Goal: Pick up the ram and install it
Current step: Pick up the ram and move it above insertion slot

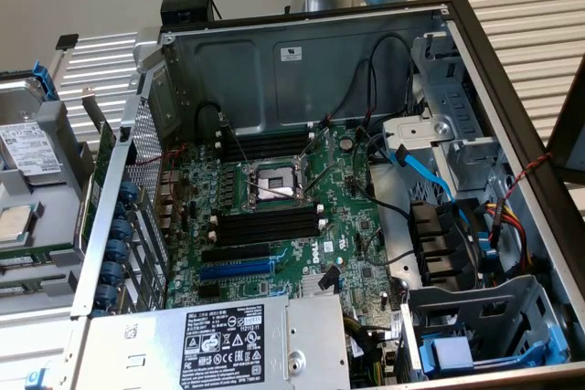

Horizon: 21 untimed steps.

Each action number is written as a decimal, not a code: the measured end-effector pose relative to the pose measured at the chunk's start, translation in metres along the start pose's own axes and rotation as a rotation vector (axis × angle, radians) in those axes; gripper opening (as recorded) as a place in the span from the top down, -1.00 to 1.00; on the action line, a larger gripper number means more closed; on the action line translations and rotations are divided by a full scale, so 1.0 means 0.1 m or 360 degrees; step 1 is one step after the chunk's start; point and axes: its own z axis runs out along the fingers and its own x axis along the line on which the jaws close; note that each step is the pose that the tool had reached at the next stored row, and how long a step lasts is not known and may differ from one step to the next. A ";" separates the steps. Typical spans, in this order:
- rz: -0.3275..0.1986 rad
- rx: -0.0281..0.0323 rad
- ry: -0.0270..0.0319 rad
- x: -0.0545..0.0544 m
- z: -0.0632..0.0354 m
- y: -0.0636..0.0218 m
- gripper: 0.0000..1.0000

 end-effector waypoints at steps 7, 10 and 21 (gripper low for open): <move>-0.0070 0.00042 -0.00333 -0.01 0.055 -0.003 0.77; -0.0083 0.00043 -0.00333 -0.01 0.083 -0.004 0.52; -0.0116 0.00052 -0.00333 -0.03 0.250 -0.006 0.04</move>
